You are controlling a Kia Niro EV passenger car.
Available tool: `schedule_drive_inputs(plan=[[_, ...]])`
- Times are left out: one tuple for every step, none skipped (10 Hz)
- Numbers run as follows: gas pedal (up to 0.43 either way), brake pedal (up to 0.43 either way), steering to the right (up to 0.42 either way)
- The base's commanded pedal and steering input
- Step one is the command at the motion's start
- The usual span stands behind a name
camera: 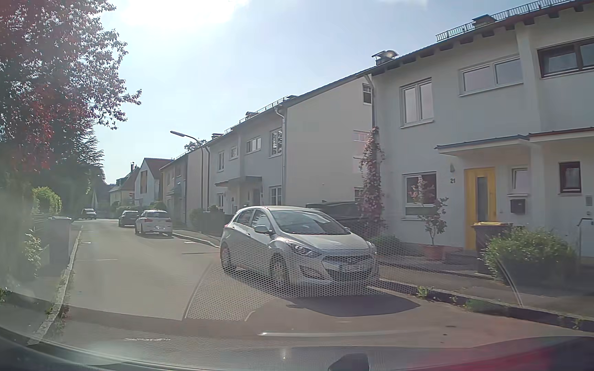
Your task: Follow the waypoints while adhering to traffic rules and regulations
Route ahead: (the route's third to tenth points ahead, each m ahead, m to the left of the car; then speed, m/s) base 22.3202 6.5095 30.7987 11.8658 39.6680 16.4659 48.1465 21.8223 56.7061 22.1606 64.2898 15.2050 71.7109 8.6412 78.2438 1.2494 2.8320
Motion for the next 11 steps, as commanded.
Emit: schedule_drive_inputs(plan=[[0.039,0.0,-0.436],[0.039,0.0,-0.409],[0.039,0.0,-0.386],[0.039,0.0,-0.369],[0.039,0.0,-0.365],[0.039,0.0,-0.36],[0.039,0.0,-0.353],[0.039,0.0,-0.341],[0.039,0.0,-0.326],[0.039,0.0,-0.311],[0.039,0.0,-0.297]])
